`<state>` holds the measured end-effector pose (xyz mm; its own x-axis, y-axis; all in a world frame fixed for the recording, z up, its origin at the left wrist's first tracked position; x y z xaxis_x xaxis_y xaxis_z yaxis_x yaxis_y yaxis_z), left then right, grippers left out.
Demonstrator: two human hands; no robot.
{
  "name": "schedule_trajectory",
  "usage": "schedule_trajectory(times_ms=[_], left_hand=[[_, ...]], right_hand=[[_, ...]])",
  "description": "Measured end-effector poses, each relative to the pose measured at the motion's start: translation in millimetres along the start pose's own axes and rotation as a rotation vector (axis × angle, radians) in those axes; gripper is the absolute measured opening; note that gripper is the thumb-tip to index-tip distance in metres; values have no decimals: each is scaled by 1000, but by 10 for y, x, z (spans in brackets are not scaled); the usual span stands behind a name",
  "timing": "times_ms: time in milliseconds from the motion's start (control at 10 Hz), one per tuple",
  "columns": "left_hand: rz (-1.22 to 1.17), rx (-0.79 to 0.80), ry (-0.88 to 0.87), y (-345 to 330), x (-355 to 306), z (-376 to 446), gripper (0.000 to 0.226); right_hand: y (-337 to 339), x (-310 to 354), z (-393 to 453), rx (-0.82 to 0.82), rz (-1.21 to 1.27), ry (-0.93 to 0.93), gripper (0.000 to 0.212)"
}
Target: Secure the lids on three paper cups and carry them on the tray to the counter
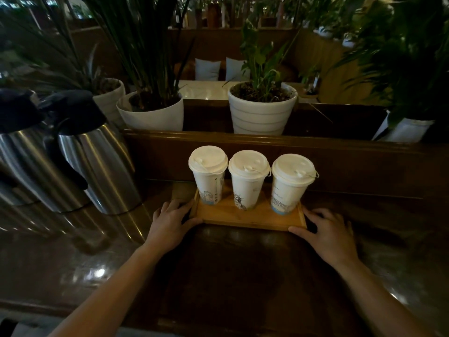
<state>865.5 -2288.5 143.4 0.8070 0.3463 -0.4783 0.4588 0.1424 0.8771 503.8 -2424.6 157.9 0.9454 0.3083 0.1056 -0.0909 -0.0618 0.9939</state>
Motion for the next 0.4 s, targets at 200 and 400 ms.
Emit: schedule_trajectory(times_ms=[200,400], left_hand=[[-12,-34,9,14,-43,-86,65],[-61,-137,-2,89,-47,-261,58]], right_hand=[[22,61,-67,-6,-14,14,79],[63,107,-276,-77,-8,45,62]])
Point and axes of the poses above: each hand's wrist, its own z-axis towards the middle knuckle, its own y-axis out of the back of the hand, x = y × z, the point moved 9 cm from there along z, towards the middle knuckle, and after that the axes turned 9 degrees about -z, right-handed, at the moved point
